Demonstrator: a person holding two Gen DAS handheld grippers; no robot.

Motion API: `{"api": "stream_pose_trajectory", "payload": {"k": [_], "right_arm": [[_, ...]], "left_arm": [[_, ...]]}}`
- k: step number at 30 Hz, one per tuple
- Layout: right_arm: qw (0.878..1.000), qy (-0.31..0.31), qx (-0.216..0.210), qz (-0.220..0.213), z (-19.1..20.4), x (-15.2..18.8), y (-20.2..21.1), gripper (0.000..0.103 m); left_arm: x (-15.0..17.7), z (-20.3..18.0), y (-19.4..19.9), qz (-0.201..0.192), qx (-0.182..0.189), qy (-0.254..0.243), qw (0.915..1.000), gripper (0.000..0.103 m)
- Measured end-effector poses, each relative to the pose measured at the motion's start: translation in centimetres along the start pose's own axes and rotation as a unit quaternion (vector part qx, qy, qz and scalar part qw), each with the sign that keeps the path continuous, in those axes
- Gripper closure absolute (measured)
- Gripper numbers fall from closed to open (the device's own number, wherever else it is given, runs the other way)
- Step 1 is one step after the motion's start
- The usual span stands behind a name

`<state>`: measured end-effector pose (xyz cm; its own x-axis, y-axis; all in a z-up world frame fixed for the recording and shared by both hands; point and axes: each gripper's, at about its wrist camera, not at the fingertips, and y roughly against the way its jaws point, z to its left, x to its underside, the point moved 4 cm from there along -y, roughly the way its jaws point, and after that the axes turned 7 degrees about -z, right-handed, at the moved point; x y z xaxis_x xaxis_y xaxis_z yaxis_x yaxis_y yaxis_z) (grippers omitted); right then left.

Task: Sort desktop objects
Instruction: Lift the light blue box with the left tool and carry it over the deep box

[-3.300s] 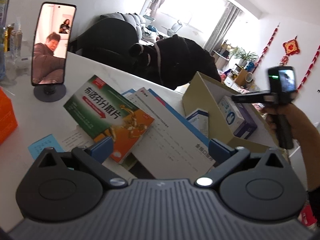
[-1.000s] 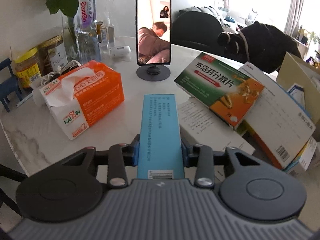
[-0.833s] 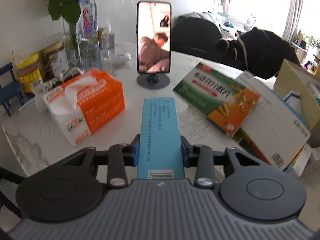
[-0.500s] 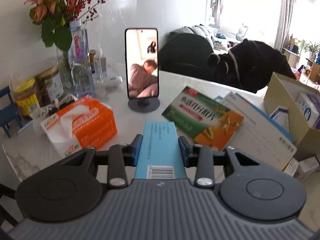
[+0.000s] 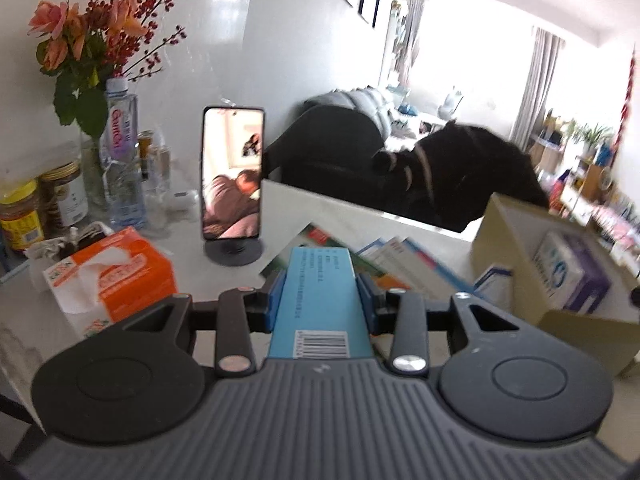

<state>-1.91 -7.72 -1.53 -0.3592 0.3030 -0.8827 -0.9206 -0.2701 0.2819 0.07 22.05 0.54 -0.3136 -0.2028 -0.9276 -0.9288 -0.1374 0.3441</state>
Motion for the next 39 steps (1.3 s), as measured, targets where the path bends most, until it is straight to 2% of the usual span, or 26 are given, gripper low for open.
{"api": "stream_pose_trajectory", "payload": {"k": [16,23,30,39], "right_arm": [[1.000,0.012,0.001,0.009,1.0,0.0,-0.5,0.008],[1.000,0.015,0.007,0.005,1.3,-0.3,-0.3,0.008],[1.000,0.018,0.012,0.001,1.5,-0.6,-0.2,0.008],[0.999,0.009,0.046,-0.022,-0.4,-1.2,1.0,0.008]], "left_arm": [[0.2,-1.4,-1.0,0.005,0.052,0.033,0.9981,0.067],[-0.5,-2.6,-1.3,-0.012,0.078,0.043,0.9959,0.067],[-1.5,-5.2,-2.7,-0.014,0.113,0.037,0.9928,0.067],[-2.5,-10.5,-5.3,-0.002,0.177,0.037,0.9834,0.067]]}}
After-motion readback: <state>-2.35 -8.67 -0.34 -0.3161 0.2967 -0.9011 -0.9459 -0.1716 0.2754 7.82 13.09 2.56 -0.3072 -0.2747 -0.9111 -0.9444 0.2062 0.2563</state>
